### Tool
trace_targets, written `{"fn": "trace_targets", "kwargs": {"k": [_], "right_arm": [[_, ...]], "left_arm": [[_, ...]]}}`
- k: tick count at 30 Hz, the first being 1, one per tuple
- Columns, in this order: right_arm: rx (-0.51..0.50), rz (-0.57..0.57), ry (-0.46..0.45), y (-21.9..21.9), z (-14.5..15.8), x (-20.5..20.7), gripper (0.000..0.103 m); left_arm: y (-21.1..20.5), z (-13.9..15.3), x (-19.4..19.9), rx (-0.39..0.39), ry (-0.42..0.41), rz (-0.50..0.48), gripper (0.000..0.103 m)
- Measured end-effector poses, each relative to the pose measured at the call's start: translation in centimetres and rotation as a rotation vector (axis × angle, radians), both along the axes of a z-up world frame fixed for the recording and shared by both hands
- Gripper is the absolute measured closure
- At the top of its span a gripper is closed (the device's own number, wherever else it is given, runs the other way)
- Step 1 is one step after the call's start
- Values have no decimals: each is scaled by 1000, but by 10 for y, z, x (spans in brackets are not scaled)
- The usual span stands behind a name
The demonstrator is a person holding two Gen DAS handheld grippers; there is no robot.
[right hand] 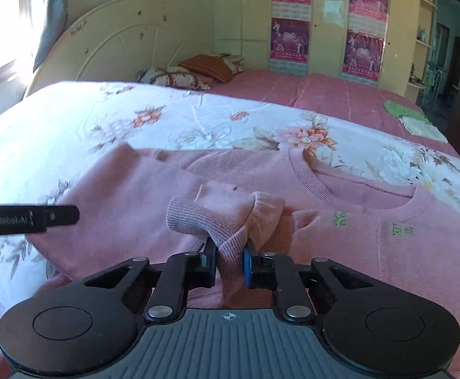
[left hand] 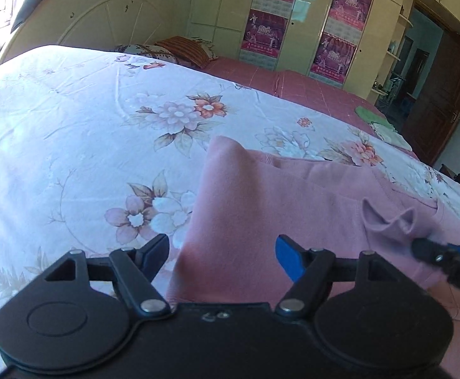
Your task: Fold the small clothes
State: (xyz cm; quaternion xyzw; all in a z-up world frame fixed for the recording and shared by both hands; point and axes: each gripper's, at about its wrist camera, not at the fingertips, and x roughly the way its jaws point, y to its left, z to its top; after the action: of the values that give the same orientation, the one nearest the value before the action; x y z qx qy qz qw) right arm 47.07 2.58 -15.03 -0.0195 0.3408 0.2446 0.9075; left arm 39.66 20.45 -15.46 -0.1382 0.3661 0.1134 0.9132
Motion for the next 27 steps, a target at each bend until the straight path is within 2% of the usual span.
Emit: {"fn": "trace_targets", "kwargs": {"k": [4,5,8,10,12,13,14,15,16,17,19,22,23,24,25,26,27], "right_arm": [[32,-104,-49,-50,26,-1,89],[44,-134,-38,-65,27,1,89],[83,-204,67,-107,13,9,88],[94,-236,137,-125,-3,12,88],[95,-264,170,-137,-12,12,88],[102,-273,177,-141,-13,12,88],[123,-267,185,-145,-14,11,82],[130,-270,180,-146,-12,11,62],[119,-282,160,-147,-10,10,48],[102,-291,130,-145,-8,9,27],[92,-270,116,-143,-6,13,25],[112,-259,154,-141,-10,18,26],[110,-261,142,-140,-9,17,31],[94,-264,120,-138,-6,14,57],[64,-277,103,-136,-5,13,74],[59,-297,98,-138,-6,15,98],[68,-326,95,-144,-6,15,97]], "left_arm": [[-9,-8,9,-30,19,-18,26],[-12,-10,11,-37,24,-27,26],[-23,-21,17,-52,53,-61,27],[-29,-25,17,-24,50,-70,31],[-31,-26,16,-4,39,-79,48],[-29,-25,16,-11,31,-74,53],[-27,-25,16,-19,28,-68,63],[-25,-25,17,-23,29,-63,73],[-24,-25,17,-25,29,-61,78],[-23,-25,17,-32,30,-64,85],[-25,-25,18,-21,31,-74,88],[-30,-26,18,7,30,-78,88],[-30,-26,18,11,31,-80,88],[-30,-26,19,14,32,-84,88],[-30,-26,19,17,32,-88,88],[-30,-25,19,19,33,-92,88],[-29,-25,19,18,33,-94,88]]}}
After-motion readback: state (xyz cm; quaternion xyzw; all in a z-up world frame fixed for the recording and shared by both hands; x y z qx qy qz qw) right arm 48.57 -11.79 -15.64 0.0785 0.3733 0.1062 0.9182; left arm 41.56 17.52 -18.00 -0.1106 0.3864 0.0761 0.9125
